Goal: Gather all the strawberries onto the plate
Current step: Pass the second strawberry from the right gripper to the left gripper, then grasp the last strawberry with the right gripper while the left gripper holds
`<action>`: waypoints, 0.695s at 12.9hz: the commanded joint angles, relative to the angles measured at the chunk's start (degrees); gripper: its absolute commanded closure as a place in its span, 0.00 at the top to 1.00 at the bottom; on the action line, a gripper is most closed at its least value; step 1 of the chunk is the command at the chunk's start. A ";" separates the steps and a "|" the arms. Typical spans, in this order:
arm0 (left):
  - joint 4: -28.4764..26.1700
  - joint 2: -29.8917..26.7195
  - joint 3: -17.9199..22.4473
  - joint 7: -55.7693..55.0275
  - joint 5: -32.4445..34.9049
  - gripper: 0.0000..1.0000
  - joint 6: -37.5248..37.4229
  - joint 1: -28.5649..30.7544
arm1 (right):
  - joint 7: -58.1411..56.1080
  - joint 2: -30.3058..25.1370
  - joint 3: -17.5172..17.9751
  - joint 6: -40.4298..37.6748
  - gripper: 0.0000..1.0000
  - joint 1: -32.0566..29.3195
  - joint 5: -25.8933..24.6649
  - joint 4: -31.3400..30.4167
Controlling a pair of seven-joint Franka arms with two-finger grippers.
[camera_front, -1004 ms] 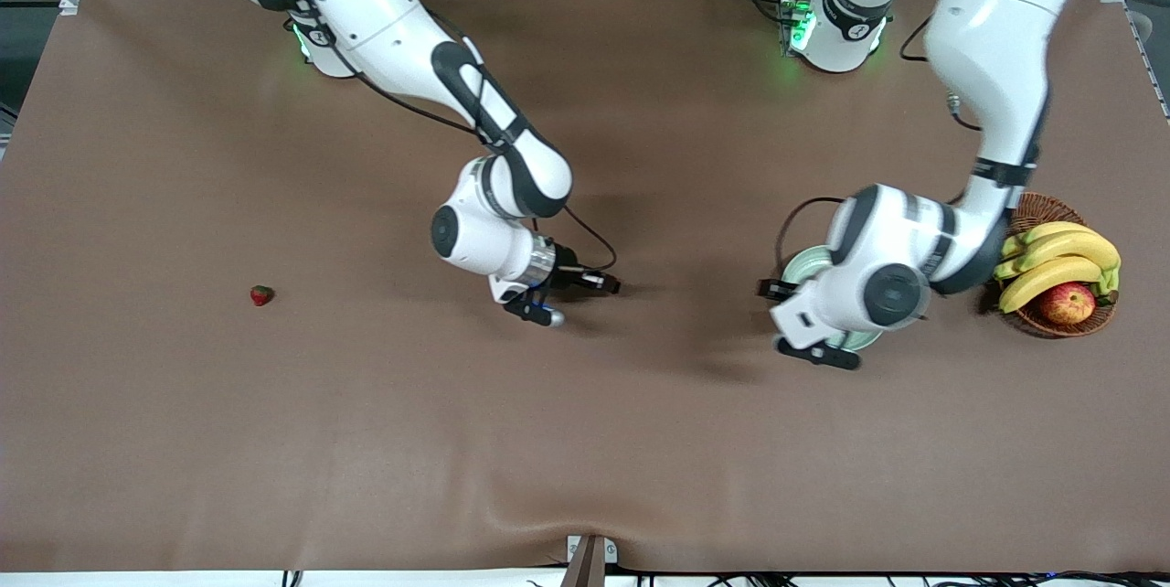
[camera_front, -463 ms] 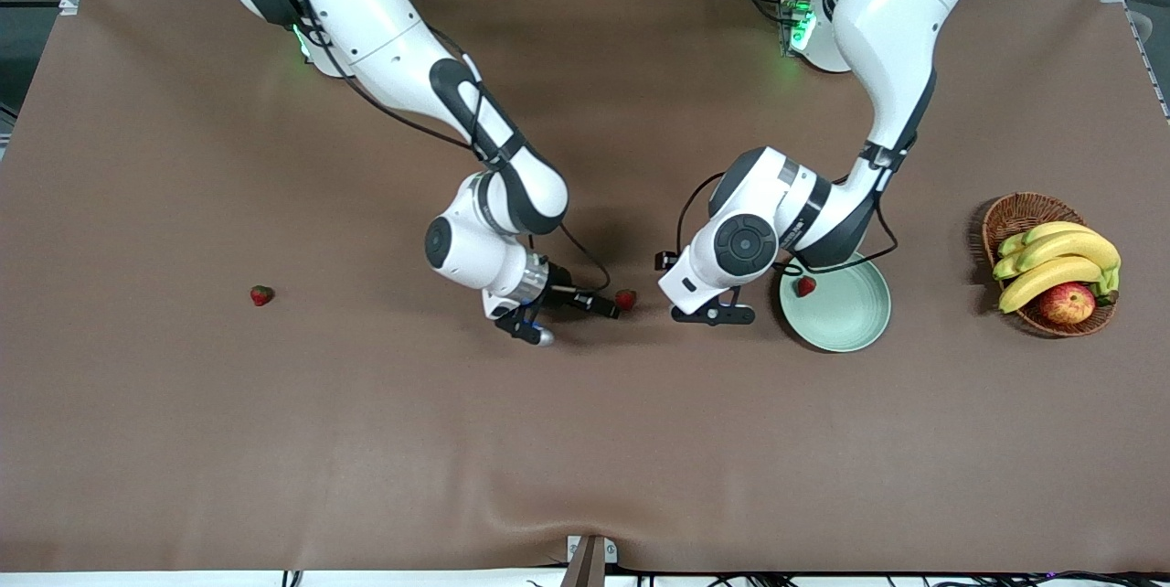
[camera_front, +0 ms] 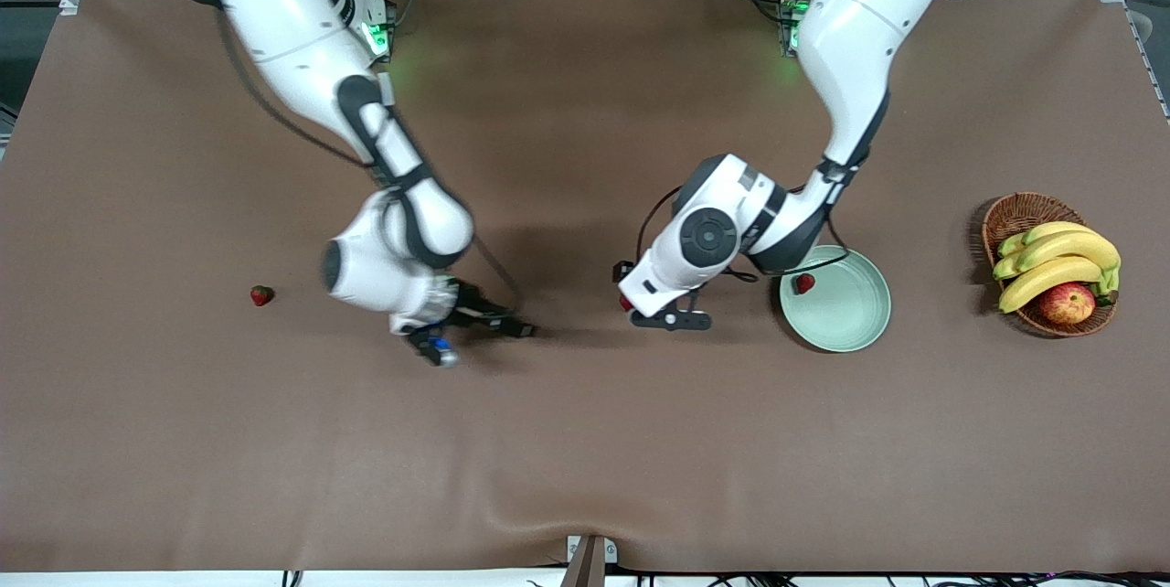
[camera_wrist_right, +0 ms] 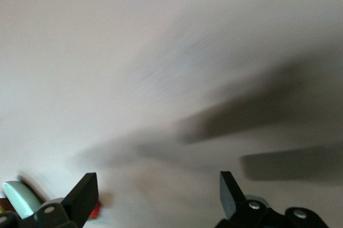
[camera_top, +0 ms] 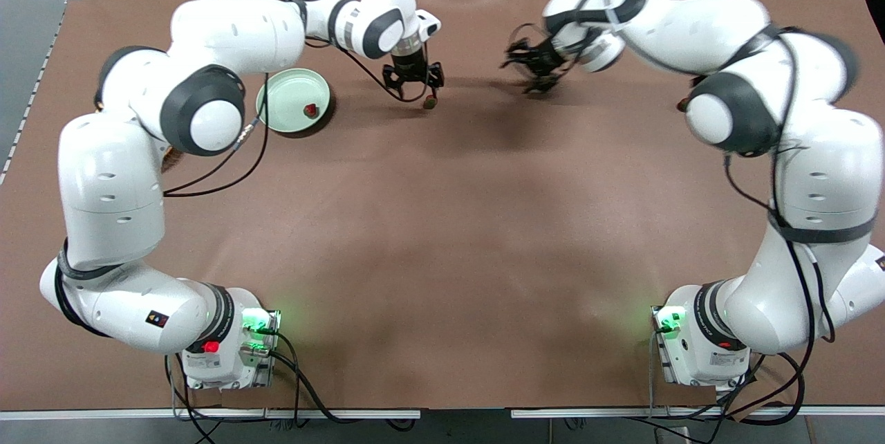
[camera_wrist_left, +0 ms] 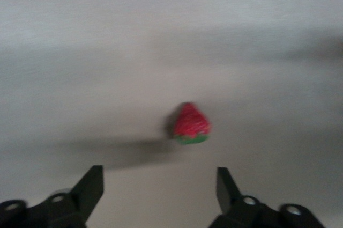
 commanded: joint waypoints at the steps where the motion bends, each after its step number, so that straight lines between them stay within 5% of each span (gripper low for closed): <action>1: 3.31 4.44 0.42 0.48 -0.38 0.89 5.64 -1.12 | -3.62 -7.28 1.26 -10.68 1.00 -12.22 -16.25 -5.98; 3: 3.31 5.59 0.51 1.53 -0.12 0.84 9.17 -1.21 | -3.80 -7.37 1.26 -17.21 1.00 -18.66 -35.05 -3.45; 5: 3.22 5.95 0.51 3.38 -0.12 0.79 9.54 -1.12 | -3.80 -7.46 1.17 -18.73 1.00 -21.23 -48.54 -2.55; 9: 3.22 5.95 0.51 3.38 -0.03 0.66 9.63 -1.12 | -7.75 -6.76 0.64 -17.25 1.00 -25.36 -61.59 -2.55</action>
